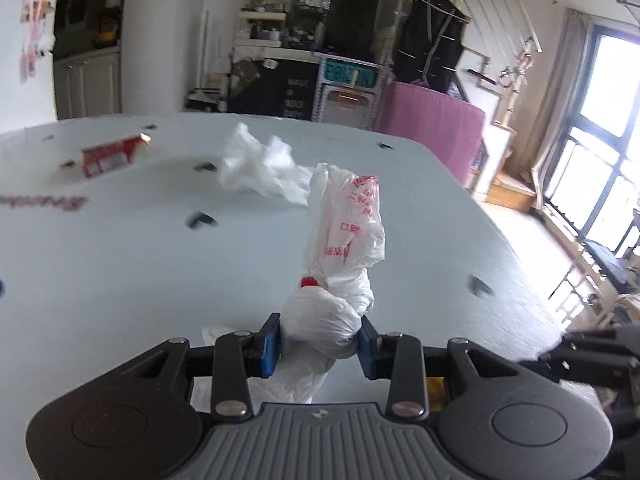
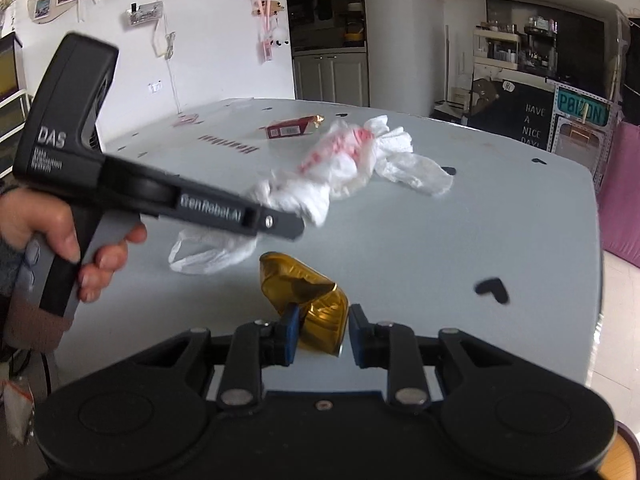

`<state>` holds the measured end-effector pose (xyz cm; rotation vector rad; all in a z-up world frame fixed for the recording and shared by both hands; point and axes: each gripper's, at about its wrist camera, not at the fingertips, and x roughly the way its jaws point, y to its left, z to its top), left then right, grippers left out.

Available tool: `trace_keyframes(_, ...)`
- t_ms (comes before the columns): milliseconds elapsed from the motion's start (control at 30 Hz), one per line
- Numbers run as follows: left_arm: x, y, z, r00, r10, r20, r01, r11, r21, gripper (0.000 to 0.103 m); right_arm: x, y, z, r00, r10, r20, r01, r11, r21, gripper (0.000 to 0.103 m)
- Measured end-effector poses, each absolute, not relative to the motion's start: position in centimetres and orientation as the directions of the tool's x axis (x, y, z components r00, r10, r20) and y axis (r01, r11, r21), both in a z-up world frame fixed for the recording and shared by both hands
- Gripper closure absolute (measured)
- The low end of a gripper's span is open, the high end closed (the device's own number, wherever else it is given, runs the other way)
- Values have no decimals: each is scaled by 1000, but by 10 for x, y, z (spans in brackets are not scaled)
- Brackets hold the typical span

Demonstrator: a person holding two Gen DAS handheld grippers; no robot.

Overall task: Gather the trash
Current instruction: 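Carry the bag and gold wrapper off the table over the yellow wastebasket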

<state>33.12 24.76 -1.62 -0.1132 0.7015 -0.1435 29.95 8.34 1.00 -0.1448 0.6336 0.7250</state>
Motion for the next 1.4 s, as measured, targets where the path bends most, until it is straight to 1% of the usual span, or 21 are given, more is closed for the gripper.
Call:
trace_keyframes(100, 319, 231, -16, 752, -202, -628, 128, 978, -162, 64, 295, 74, 11, 590, 546, -595, -635, 768, 76, 73)
trace_keyframes(333, 299, 206, -22, 738, -261, -622, 180, 965, -192, 64, 290, 52, 13, 629, 514, -582, -590, 804, 72, 56)
trace_keyframes(433, 293, 197, -22, 735, -274, -621, 186, 961, -204, 64, 286, 44, 14, 649, 490, -582, -567, 821, 58, 52)
trace_keyframes(533, 287, 193, -22, 733, -284, -617, 192, 958, -214, 64, 283, 34, 16, 669, 468, -578, -538, 841, 58, 38)
trace_keyframes(567, 285, 192, -22, 735, -283, -616, 190, 958, -213, 64, 281, 30, 17, 675, 464, -573, -532, 845, 57, 36)
trace_keyframes(633, 281, 192, -22, 737, -289, -612, 187, 956, -227, 64, 277, 24, 21, 684, 458, -568, -521, 852, 60, 34)
trace_keyframes(733, 275, 191, -23, 736, -297, -609, 190, 953, -235, 64, 271, 14, 26, 686, 465, -559, -496, 861, 107, 34)
trace_keyframes(800, 272, 189, -24, 732, -306, -609, 199, 951, -238, 64, 268, 8, 30, 674, 493, -549, -480, 858, 181, 35)
trace_keyframes(967, 263, 183, -25, 727, -328, -603, 226, 944, -242, 64, 266, 2, 31, 627, 568, -533, -426, 823, 376, 41)
trace_keyframes(1067, 259, 186, -24, 746, -292, -598, 209, 956, -206, 64, 269, 3, 25, 612, 572, -546, -369, 817, 443, 47)
trace_keyframes(1133, 255, 194, -23, 763, -261, -592, 178, 964, -196, 64, 267, 6, 24, 629, 548, -552, -359, 834, 419, 48)
trace_keyframes(1200, 252, 204, -22, 770, -247, -589, 151, 966, -208, 64, 265, 12, 24, 646, 522, -557, -381, 853, 357, 48)
trace_keyframes(1267, 248, 212, -21, 776, -232, -587, 130, 969, -211, 64, 263, 21, 25, 661, 497, -562, -424, 865, 267, 49)
trace_keyframes(1400, 243, 223, -20, 782, -222, -583, 111, 969, -221, 64, 258, 39, 22, 673, 456, -583, -514, 855, 75, 56)
